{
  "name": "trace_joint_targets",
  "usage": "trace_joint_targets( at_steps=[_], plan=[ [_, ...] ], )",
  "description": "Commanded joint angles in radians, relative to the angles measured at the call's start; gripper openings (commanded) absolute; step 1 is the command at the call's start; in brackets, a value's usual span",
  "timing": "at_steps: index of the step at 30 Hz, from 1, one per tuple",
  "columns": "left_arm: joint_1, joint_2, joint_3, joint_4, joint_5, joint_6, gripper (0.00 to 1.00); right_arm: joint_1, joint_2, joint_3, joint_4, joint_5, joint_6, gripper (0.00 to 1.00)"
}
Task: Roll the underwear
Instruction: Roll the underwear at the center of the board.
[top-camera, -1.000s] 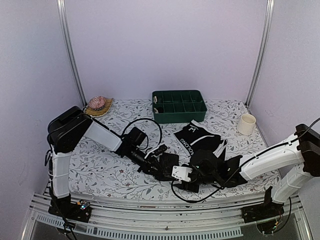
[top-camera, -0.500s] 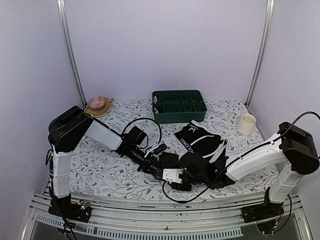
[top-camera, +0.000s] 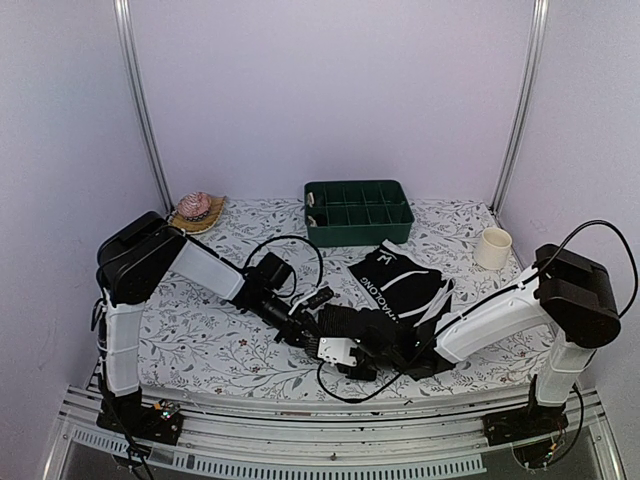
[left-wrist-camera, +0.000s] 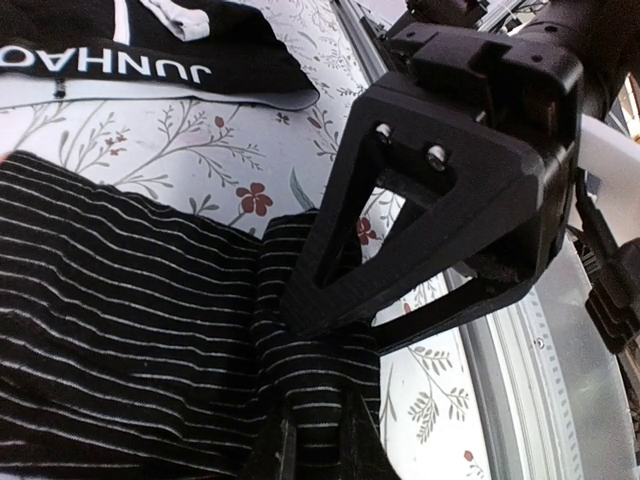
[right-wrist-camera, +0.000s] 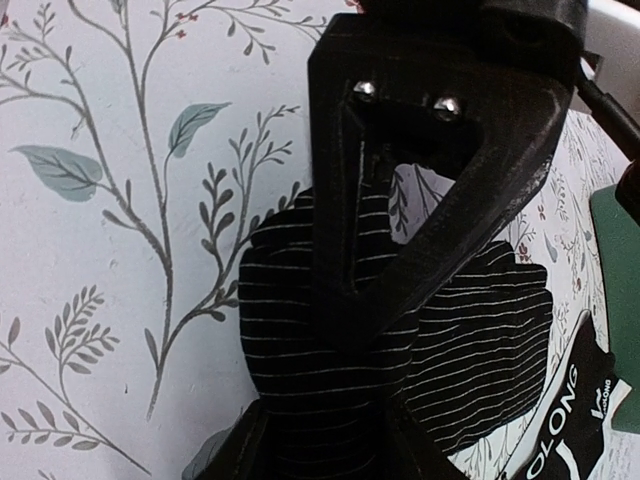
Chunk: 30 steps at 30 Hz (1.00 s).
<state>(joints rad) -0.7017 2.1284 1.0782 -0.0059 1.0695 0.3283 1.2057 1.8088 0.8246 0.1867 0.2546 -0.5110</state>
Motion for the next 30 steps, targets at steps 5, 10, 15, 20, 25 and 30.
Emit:
trace_joint_targets(
  at_steps=[5, 10, 15, 20, 25, 30],
  plan=[
    [0.025, -0.046, -0.057, -0.044, -0.183, 0.044, 0.26, -0.026, 0.035, 0.045, -0.125, -0.1, 0.076, 0.22],
    [0.03, -0.209, -0.14, 0.045, -0.23, 0.074, 0.6, -0.045, 0.029, 0.066, -0.183, -0.211, 0.123, 0.2],
    [0.036, -0.375, -0.302, 0.256, -0.283, 0.108, 0.7, -0.081, 0.025, 0.092, -0.234, -0.325, 0.19, 0.2],
    [0.024, -0.43, -0.39, 0.341, -0.263, 0.19, 0.74, -0.122, 0.042, 0.127, -0.288, -0.49, 0.272, 0.2],
    [-0.007, -0.41, -0.4, 0.343, -0.284, 0.245, 0.75, -0.176, 0.099, 0.187, -0.346, -0.656, 0.36, 0.2],
    [-0.062, -0.425, -0.429, 0.35, -0.325, 0.313, 0.74, -0.205, 0.151, 0.216, -0.361, -0.79, 0.437, 0.2]
  ],
)
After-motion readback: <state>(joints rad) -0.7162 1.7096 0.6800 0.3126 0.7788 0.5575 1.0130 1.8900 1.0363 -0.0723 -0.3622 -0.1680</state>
